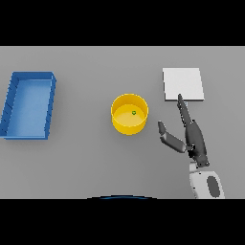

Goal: Pick up the red beaker and tilt it to pour out 1 green nut into yellow bowl. Pick up the yellow bowl and place it on the metallic measuring scale.

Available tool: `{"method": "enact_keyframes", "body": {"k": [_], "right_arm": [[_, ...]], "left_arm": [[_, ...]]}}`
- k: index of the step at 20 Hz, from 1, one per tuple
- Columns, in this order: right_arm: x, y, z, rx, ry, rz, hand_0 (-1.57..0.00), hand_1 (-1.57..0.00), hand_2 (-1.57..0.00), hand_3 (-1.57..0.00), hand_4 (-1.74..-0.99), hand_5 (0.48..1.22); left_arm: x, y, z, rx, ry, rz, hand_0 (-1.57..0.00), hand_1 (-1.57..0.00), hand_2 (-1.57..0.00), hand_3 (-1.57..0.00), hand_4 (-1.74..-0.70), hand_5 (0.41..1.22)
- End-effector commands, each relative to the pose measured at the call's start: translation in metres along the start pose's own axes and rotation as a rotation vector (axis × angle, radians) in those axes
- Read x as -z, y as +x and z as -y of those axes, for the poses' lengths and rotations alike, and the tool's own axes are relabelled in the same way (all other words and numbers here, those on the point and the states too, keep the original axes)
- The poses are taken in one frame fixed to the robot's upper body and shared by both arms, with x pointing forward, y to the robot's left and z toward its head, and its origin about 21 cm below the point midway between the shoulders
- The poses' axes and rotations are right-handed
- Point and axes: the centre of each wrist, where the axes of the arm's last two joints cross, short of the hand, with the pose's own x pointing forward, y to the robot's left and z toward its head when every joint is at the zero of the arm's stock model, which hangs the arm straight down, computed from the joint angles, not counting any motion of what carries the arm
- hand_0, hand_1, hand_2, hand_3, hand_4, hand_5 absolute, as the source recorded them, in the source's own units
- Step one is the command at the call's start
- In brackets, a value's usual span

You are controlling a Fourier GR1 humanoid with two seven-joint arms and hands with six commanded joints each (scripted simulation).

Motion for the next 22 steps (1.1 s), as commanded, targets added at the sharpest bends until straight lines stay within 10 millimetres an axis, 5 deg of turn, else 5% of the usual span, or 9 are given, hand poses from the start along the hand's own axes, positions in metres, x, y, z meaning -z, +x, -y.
{"method": "enact_keyframes", "body": {"k": [1,6,11,15,17,19,22], "right_arm": [[-0.001,0.001,0.001,-0.007,0.003,0.010,0.00,0.00,0.00,0.00,-1.192,0.704],[-0.003,-0.003,0.003,-0.007,-0.006,0.006,0.00,0.00,0.00,0.00,-1.205,0.704],[0.004,-0.004,0.004,-0.002,-0.006,-0.008,0.00,0.00,0.00,0.00,-1.186,0.687],[0.001,-0.004,0.003,0.004,-0.009,-0.008,0.00,0.00,0.00,0.00,-1.168,0.679],[0.001,-0.004,0.004,-0.007,-0.008,-0.010,0.00,0.00,0.00,0.00,-1.165,0.675],[-0.001,-0.003,0.003,-0.006,-0.011,-0.003,0.00,0.00,0.00,0.00,-1.159,0.669],[0.000,-0.006,0.002,0.004,0.000,-0.017,0.00,0.00,0.00,0.00,-1.156,0.673]], "left_arm": [[-0.001,-0.010,0.007,-0.029,0.000,-0.030,-1.57,-1.57,-1.57,-1.40,-1.74,1.221],[-0.016,-0.060,0.030,-0.139,-0.004,-0.088,-1.57,-1.57,-1.57,-1.38,-1.74,1.221],[-0.052,-0.085,0.053,-0.170,-0.028,-0.155,-1.57,-1.57,-1.57,-1.38,-1.74,1.221],[-0.071,-0.093,0.056,-0.166,-0.113,-0.202,-1.57,-1.57,-1.57,-1.37,-1.73,0.955],[-0.082,-0.095,0.051,-0.135,-0.175,-0.183,-1.57,-1.57,-1.57,-1.37,-1.49,0.827],[-0.088,-0.099,0.044,-0.069,-0.249,-0.090,-1.50,-1.38,-1.31,-1.10,-1.15,0.740],[-0.093,-0.103,0.036,-0.074,-0.367,-0.063,-0.80,-0.71,-0.67,-0.57,-0.87,0.682]]}}
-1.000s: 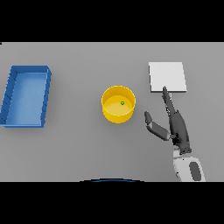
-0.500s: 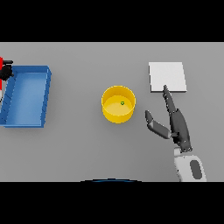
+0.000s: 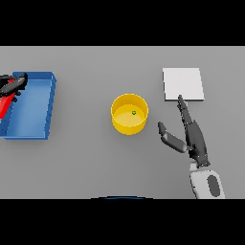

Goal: Pick up the red beaker and tilt it to pour out 1 green nut into yellow bowl. Pick up the yellow bowl and place it on the metallic measuring scale.

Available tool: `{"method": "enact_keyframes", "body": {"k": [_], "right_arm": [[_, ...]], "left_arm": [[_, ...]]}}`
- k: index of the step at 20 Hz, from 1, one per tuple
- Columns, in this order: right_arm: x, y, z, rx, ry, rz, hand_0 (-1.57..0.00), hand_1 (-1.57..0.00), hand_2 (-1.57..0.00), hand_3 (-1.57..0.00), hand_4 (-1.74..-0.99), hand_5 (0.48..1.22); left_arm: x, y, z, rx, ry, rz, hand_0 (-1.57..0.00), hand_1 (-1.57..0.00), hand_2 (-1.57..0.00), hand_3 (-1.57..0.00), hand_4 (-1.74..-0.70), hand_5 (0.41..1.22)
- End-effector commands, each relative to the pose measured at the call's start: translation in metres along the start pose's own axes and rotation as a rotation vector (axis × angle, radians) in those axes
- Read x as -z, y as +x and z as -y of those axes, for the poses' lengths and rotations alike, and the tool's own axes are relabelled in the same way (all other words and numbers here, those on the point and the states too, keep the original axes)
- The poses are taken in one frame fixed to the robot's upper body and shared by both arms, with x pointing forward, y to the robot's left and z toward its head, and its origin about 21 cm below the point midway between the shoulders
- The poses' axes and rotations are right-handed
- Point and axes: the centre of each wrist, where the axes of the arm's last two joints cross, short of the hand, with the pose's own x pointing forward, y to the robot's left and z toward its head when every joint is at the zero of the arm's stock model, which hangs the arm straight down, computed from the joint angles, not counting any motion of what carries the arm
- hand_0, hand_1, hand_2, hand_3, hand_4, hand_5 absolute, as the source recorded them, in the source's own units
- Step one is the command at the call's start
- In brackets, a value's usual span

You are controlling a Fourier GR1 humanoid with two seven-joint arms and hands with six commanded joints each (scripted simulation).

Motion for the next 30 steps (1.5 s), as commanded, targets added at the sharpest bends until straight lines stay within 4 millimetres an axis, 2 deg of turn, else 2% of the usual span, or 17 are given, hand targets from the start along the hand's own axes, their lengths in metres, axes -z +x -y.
{"method": "enact_keyframes", "body": {"k": [1,4,6,9,11,15,17,19,23,26,30], "right_arm": [[0.002,0.001,-0.001,-0.004,-0.002,0.010,0.00,0.00,0.00,0.00,-1.151,0.677],[-0.001,0.003,0.005,-0.011,-0.002,0.025,0.00,0.00,0.00,0.00,-1.148,0.688],[0.000,0.001,0.000,-0.015,0.006,0.009,0.00,0.00,0.00,0.00,-1.160,0.688],[-0.002,0.001,0.003,-0.024,0.006,0.022,0.00,0.00,0.00,0.00,-1.176,0.688],[0.001,0.005,0.000,-0.054,-0.003,-0.010,0.00,0.00,0.00,0.00,-1.175,0.672],[0.007,0.013,0.003,-0.168,0.128,0.048,0.00,0.00,0.00,0.00,-1.137,0.717],[0.021,0.019,0.004,-0.281,0.251,0.059,0.00,0.00,0.00,0.00,-1.172,0.728],[0.036,0.028,0.009,-0.463,0.355,0.082,0.00,0.00,0.00,0.00,-1.204,0.708],[0.061,0.046,-0.002,-0.768,0.597,0.207,0.00,0.00,0.00,0.00,-1.233,0.703],[0.075,0.052,-0.014,-0.930,0.741,0.261,0.00,0.00,0.00,0.00,-1.223,0.705],[0.098,0.058,-0.024,-1.055,0.891,0.302,0.00,0.00,0.00,0.00,-1.212,0.705]], "left_arm": [[0.000,0.000,-0.003,0.017,-0.010,-0.006,-0.64,-0.56,-0.54,-0.45,-0.82,0.667],[0.002,-0.002,0.003,0.105,-0.010,-0.014,-0.33,-0.29,-0.27,-0.23,-0.75,0.647],[0.007,-0.006,0.006,0.114,0.006,-0.004,-0.21,-0.18,-0.18,-0.15,-0.73,0.647],[0.010,-0.006,0.012,0.116,0.045,0.005,-0.11,-0.09,-0.09,-0.08,-0.71,0.647],[0.013,-0.002,0.007,0.092,0.077,0.029,-0.07,-0.06,-0.06,-0.05,-0.71,0.658],[0.009,0.000,0.008,0.065,0.094,0.090,-0.03,-0.02,-0.02,-0.02,-0.71,0.685],[0.009,0.001,0.009,0.070,0.100,0.090,-0.02,-0.01,-0.01,-0.01,-0.71,0.683],[0.011,0.002,0.010,0.058,0.084,0.101,-0.01,-0.01,-0.01,-0.01,-0.72,0.670],[0.012,0.001,0.013,0.048,0.069,0.117,0.00,0.00,0.00,0.00,-0.72,0.667],[0.010,-0.001,0.012,0.055,0.061,0.116,0.00,0.00,0.00,0.00,-0.71,0.676],[0.008,-0.003,0.010,0.039,0.053,0.119,0.00,0.00,0.00,0.00,-0.72,0.684]]}}
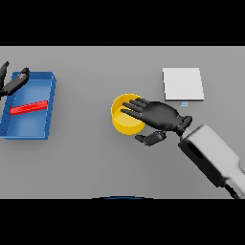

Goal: Pick up the red beaker and tilt it to pour out 1 green nut into yellow bowl. Pick up the yellow bowl and place it on the metallic measuring scale.

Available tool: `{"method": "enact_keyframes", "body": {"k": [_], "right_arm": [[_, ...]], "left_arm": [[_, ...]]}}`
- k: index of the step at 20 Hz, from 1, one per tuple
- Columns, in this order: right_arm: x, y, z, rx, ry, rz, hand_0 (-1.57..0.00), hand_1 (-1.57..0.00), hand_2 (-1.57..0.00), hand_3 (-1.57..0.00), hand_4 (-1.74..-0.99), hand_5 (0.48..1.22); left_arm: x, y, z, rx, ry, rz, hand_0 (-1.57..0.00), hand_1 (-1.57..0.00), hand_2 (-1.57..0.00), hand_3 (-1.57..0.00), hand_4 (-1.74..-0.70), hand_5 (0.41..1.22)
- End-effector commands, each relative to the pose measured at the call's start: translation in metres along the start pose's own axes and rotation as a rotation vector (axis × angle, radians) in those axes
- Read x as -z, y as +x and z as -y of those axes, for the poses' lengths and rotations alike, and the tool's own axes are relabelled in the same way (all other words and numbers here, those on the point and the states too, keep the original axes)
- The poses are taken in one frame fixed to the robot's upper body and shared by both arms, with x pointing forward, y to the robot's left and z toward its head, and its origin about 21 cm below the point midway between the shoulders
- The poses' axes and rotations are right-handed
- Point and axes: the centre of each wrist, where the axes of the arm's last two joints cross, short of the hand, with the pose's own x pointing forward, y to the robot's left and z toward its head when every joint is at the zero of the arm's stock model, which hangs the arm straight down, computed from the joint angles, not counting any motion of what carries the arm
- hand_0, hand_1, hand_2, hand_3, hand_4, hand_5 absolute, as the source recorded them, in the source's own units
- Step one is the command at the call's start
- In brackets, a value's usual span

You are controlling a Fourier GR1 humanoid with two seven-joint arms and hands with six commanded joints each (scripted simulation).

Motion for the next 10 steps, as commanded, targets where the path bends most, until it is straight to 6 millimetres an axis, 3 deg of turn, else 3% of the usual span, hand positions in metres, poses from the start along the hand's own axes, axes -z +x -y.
{"method": "enact_keyframes", "body": {"k": [1,10], "right_arm": [[0.004,-0.003,-0.001,-0.016,0.029,0.000,0.00,0.00,0.00,0.00,-1.215,0.704],[0.041,-0.004,-0.006,-0.145,0.248,-0.008,0.00,0.00,0.00,0.00,-1.259,0.714]], "left_arm": [[-0.002,-0.002,0.004,-0.002,-0.005,-0.003,0.00,0.00,0.00,0.00,-0.72,0.687],[-0.001,-0.009,-0.004,-0.021,0.005,-0.012,0.00,0.00,0.00,0.00,-0.72,0.688]]}}
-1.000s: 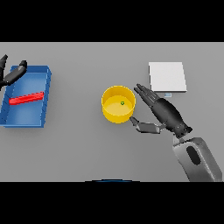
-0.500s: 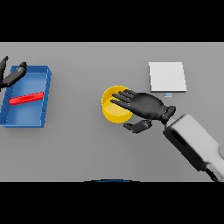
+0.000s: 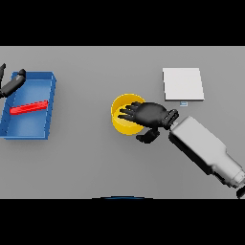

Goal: Pick up the red beaker and tilt it to pour out 1 green nut into yellow bowl. Pick up the yellow bowl and place it on the metallic measuring scale.

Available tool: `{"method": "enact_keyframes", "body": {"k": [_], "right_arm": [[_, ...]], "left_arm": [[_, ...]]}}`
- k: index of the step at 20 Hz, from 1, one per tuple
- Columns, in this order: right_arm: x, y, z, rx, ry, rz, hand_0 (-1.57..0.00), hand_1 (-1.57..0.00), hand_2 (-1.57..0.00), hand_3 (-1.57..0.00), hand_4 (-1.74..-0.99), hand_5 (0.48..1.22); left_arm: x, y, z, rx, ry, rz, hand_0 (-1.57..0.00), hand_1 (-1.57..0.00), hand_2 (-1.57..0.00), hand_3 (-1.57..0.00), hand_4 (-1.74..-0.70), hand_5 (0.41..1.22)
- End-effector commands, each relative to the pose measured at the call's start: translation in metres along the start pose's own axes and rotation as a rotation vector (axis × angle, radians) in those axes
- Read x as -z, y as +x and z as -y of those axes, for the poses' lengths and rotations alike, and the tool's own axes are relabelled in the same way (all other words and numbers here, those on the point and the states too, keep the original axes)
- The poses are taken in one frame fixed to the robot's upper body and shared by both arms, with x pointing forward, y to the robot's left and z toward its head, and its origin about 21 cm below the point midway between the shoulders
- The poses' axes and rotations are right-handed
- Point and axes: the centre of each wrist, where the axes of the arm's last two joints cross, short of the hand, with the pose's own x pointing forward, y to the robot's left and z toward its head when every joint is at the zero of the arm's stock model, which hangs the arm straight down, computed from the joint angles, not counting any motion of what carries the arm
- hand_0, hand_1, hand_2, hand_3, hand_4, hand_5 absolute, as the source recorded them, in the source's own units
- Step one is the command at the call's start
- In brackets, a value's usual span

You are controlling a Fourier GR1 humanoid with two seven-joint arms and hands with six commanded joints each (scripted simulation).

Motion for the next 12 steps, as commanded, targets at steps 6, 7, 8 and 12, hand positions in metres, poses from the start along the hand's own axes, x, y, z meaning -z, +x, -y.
{"method": "enact_keyframes", "body": {"k": [6,7,8,12], "right_arm": [[0.017,0.005,0.005,-0.005,0.068,-0.026,0.00,0.00,0.00,0.00,-1.297,0.753],[0.017,0.004,0.006,0.010,0.066,-0.025,0.00,0.00,0.00,0.00,-1.305,0.763],[0.019,0.006,0.006,0.020,0.070,-0.033,0.00,0.00,0.00,-0.02,-1.319,0.787],[0.019,0.002,0.006,0.021,0.089,-0.032,-0.54,-0.47,-0.31,-0.26,-1.420,0.943]], "left_arm": [[0.001,0.002,-0.002,-0.003,0.011,0.025,0.00,0.00,0.00,0.00,-0.72,0.688],[-0.002,0.003,-0.002,-0.007,0.006,0.035,0.00,0.00,0.00,0.00,-0.72,0.686],[-0.002,0.004,0.001,-0.008,0.002,0.025,0.00,0.00,0.00,0.00,-0.72,0.685],[-0.003,0.003,-0.002,0.001,0.003,0.016,0.00,0.00,0.00,0.00,-0.72,0.692]]}}
